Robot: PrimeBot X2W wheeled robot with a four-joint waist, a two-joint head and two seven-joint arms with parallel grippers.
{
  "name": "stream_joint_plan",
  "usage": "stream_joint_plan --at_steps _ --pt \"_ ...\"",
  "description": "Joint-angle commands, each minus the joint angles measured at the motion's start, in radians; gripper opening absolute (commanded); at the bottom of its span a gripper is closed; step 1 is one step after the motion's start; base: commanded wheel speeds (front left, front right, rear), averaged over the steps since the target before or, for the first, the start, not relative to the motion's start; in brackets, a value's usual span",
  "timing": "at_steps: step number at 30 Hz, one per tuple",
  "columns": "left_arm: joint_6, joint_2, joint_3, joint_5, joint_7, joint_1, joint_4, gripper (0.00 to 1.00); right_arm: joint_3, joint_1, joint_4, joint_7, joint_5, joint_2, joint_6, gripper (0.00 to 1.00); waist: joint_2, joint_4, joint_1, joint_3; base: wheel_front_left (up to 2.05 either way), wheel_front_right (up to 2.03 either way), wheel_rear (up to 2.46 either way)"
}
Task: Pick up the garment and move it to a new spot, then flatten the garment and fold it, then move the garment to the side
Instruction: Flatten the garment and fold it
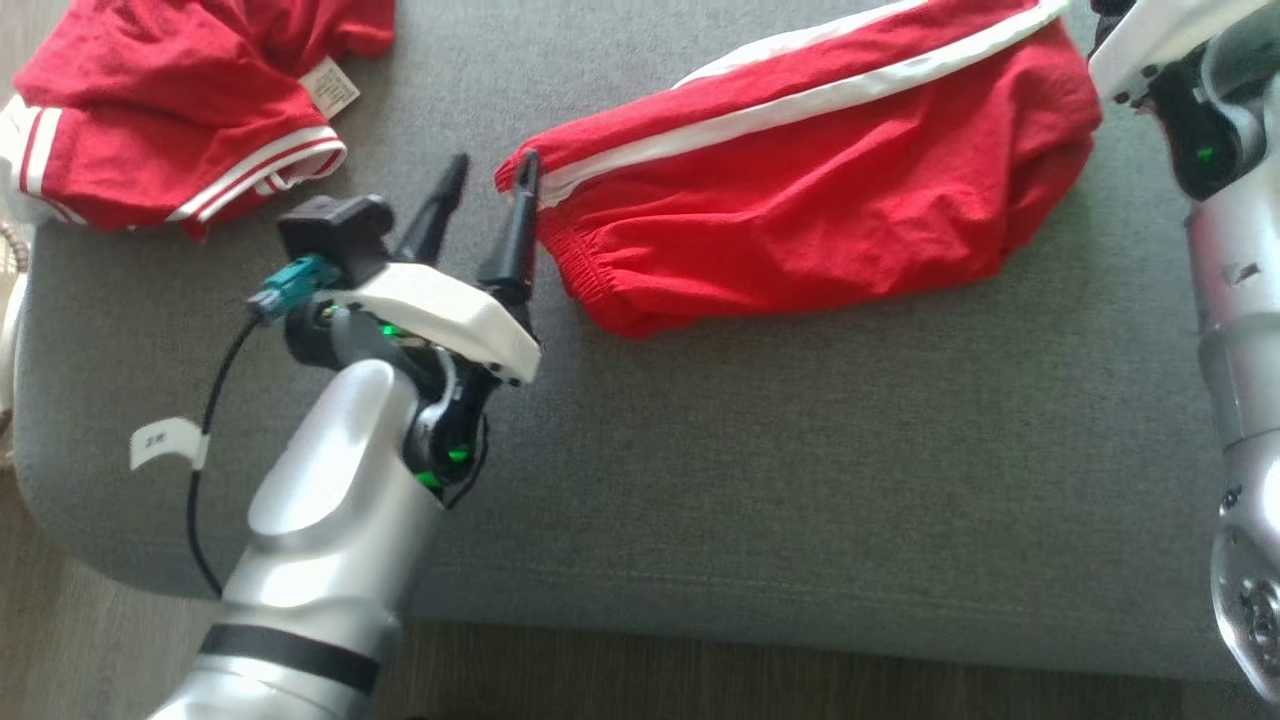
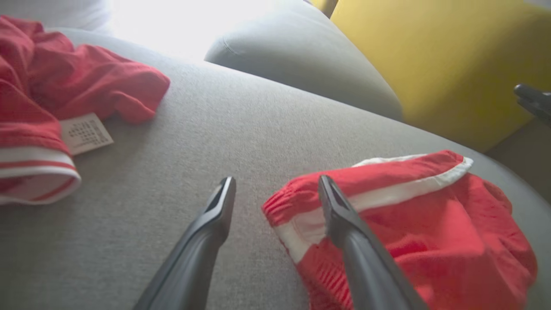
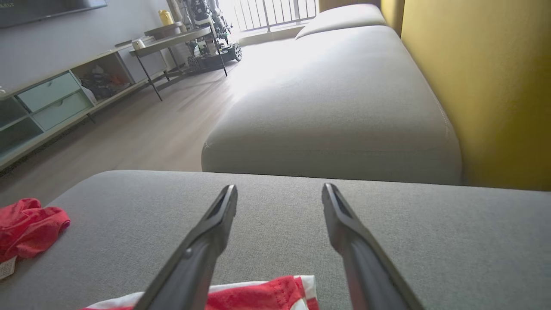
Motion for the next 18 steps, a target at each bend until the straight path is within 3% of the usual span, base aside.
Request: stream_joint_plan --at_steps 1,10,18 --pt "0.015 0.041 0.049 0.008 -0.018 0.0 -0.041 1.0 0.028 0.022 -0.054 -0.026 0.024 -0.001 0.0 1.0 0.0 -0.018 0.0 -0.03 0.0 0.0 0.0" --pt "0.064 0.077 0.185 0.082 -0.028 0.133 -0.218 1.0 0.059 0.217 -0.193 -0.101 0.119 -0.017 0.0 1.0 0.0 -0.083 0.0 -0.137 0.0 0.0 0.0" --pt "0.058 0.066 0.311 0.182 -0.028 0.328 -0.387 1.0 0.052 0.471 -0.416 -0.141 0.13 -0.018 0.0 1.0 0.0 -0.14 0.0 -0.22 0.0 0.0 0.0"
